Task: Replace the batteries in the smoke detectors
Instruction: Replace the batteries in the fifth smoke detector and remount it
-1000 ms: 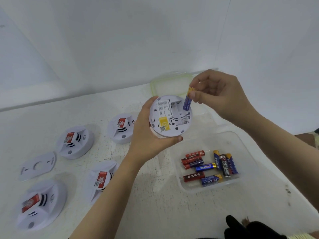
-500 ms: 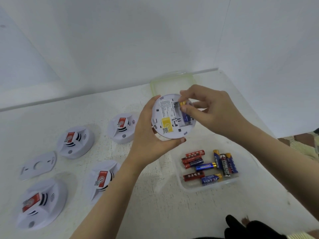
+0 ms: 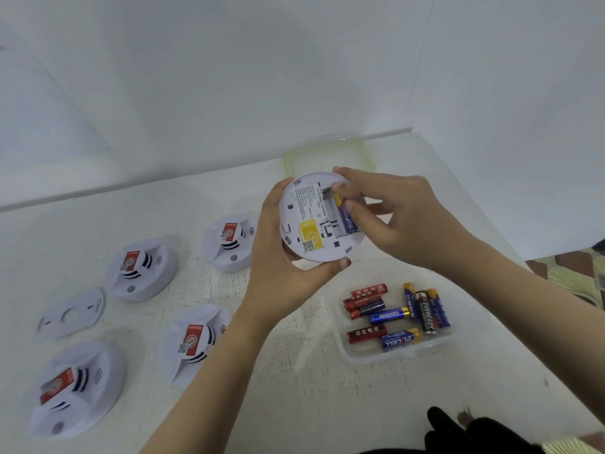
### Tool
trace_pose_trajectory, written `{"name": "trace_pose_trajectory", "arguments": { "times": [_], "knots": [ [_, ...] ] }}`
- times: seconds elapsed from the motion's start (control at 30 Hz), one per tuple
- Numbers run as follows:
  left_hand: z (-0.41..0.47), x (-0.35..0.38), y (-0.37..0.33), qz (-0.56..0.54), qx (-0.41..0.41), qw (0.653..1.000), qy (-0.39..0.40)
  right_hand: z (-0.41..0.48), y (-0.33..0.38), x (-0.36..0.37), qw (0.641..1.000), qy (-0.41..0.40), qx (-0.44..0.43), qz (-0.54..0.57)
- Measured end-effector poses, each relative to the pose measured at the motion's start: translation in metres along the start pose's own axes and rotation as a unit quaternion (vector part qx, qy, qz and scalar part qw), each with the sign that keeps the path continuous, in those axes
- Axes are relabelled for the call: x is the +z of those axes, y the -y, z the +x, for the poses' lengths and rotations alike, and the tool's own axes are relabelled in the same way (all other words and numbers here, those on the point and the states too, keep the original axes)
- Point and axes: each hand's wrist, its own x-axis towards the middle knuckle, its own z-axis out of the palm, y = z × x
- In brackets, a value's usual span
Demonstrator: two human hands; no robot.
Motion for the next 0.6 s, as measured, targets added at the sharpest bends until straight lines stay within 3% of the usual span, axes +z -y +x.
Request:
{"name": "trace_pose_trajectory", "arguments": {
  "times": [0.17,0.27,0.4,0.47,0.53,0.6],
  "knots": [
    [-0.001,-0.002,0.006,-0.006,-0.002,1.0,0.004,0.001,0.0,0.002,1.0,0.001,-0.005,-0.003],
    [0.002,-0.007,0.01,0.002,-0.006,1.0,0.003,0.005,-0.004,0.002,0.99,0.021,0.086,0.109],
    [0.009,-0.017,0.012,0.017,-0.016,1.0,-0.008,0.009,-0.013,0.006,0.928,-0.012,0.223,0.298],
    [0.008,-0.021,0.017,0.03,-0.026,0.999,-0.012,0.012,-0.026,0.009,0.936,0.006,0.259,0.238],
    [0.006,-0.023,0.021,0.046,-0.035,0.998,-0.018,0.015,-0.04,0.012,0.956,0.119,0.247,0.105],
    [0.004,-0.022,0.026,0.059,-0.037,0.997,-0.024,0.02,-0.046,0.015,0.947,0.237,0.216,0.014]
  ]
}}
